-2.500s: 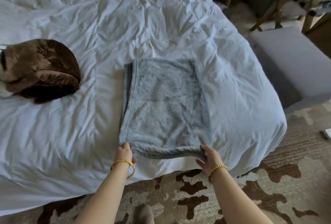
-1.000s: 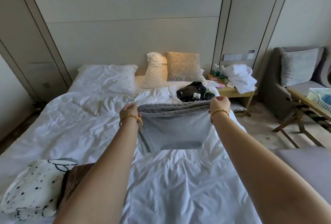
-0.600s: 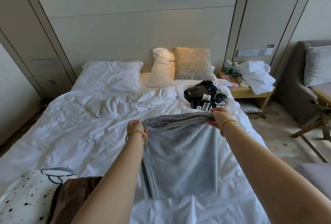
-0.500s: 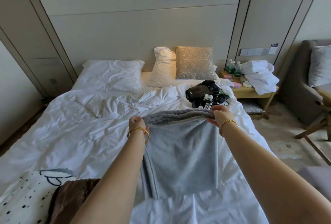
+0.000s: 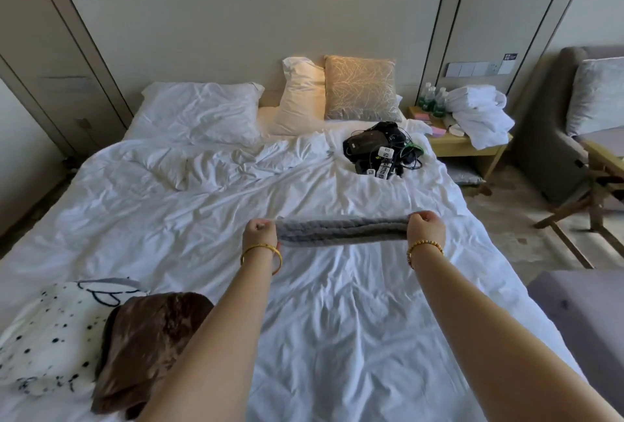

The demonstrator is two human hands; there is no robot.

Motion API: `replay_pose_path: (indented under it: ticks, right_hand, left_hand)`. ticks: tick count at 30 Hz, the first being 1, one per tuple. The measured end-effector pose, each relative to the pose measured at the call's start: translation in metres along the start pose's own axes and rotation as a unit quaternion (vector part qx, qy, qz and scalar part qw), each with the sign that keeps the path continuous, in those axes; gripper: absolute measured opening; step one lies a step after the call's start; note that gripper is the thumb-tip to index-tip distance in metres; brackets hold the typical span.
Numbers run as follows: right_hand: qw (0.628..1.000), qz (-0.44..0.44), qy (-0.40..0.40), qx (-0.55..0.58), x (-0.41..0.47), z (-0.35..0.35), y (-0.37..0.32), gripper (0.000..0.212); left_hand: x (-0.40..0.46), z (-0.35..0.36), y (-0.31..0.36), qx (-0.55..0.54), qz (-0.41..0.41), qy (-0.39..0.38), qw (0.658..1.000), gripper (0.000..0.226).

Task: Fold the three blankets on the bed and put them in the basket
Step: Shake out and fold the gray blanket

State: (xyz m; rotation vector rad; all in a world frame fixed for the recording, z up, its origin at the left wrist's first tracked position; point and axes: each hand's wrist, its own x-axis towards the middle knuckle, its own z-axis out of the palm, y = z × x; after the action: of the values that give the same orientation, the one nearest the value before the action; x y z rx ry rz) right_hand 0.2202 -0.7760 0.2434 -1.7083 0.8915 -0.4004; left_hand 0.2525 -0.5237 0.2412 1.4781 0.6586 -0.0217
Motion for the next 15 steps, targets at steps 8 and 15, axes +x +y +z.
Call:
replay_pose_path:
  ticks: [8,15]
  right_hand:
    - [0.962,0.184,-0.098,-0.178,-0.062,-0.044,0.159,0.023]
    - [0.930,0.290,-0.122,-0.193,-0.069,-0.048,0.210,0.026]
  left_hand:
    - [-0.024,-0.062,-0.172,0.116,-0.181,-0.003,0.977,0.028]
    - [-0.040,-0.079,-0.209,0.082,-0.285,0.018,0.955,0.019]
